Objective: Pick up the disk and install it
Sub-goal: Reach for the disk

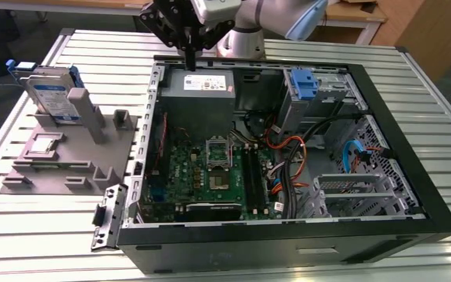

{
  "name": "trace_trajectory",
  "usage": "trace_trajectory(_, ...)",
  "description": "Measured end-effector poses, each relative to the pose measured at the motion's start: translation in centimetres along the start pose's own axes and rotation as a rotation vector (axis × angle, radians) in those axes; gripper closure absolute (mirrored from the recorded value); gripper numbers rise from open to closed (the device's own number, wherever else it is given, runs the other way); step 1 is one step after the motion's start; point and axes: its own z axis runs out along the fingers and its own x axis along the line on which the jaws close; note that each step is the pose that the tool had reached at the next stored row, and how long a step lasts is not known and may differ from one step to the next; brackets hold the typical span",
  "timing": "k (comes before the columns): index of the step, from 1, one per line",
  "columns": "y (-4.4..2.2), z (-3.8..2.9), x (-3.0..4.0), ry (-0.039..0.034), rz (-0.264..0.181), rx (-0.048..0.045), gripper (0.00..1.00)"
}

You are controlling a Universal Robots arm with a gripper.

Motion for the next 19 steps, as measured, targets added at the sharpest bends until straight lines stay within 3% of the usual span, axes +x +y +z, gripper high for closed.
trace_trajectory(11,-0.14,0.01,1.91,0.0000,0.000,-0.0001,0.90)
trace_trajectory(19,-0.25,0.02,3.67,0.0000,0.000,0.0000,0.90)
